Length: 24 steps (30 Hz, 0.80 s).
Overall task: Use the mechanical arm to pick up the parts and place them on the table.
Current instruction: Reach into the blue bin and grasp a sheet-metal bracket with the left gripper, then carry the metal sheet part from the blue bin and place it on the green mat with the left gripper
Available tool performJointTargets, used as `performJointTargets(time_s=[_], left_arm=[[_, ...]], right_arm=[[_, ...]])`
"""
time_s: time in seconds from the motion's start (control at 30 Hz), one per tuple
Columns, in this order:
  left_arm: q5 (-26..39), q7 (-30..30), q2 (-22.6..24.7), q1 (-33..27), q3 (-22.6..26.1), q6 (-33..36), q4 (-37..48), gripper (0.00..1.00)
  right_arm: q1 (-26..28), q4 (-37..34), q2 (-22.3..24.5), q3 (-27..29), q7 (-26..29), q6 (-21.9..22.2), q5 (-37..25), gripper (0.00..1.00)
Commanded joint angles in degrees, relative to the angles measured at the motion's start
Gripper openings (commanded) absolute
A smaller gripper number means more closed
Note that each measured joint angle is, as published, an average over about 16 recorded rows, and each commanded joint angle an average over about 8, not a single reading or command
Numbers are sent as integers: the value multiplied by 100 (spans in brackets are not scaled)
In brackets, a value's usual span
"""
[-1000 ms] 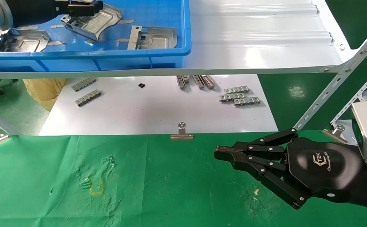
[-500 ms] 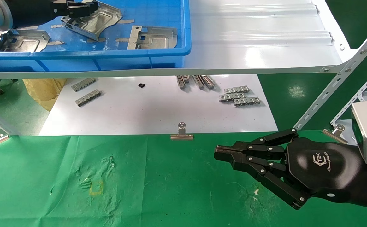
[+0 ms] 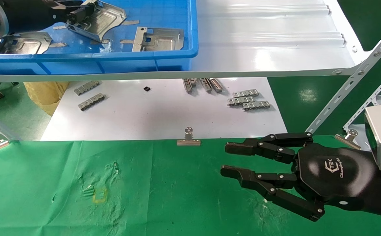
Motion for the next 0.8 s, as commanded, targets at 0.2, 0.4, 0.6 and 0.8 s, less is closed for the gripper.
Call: performJointTargets(time_s=[0.2, 0.4, 0.6, 0.8], left_arm=[[-18, 11, -6, -6, -12, -2, -15, 0], [-134, 102, -63, -31, -91, 297, -121, 0], [-326, 233, -209, -78, -219, 908, -237, 0], [-558, 418, -433, -91, -363, 1916, -372, 0]], right_arm=[[0, 0, 0, 0, 0, 0, 0, 100], [0, 0, 0, 0, 0, 0, 0, 100], [0, 0, 0, 0, 0, 0, 0, 100], [0, 0, 0, 0, 0, 0, 0, 100]])
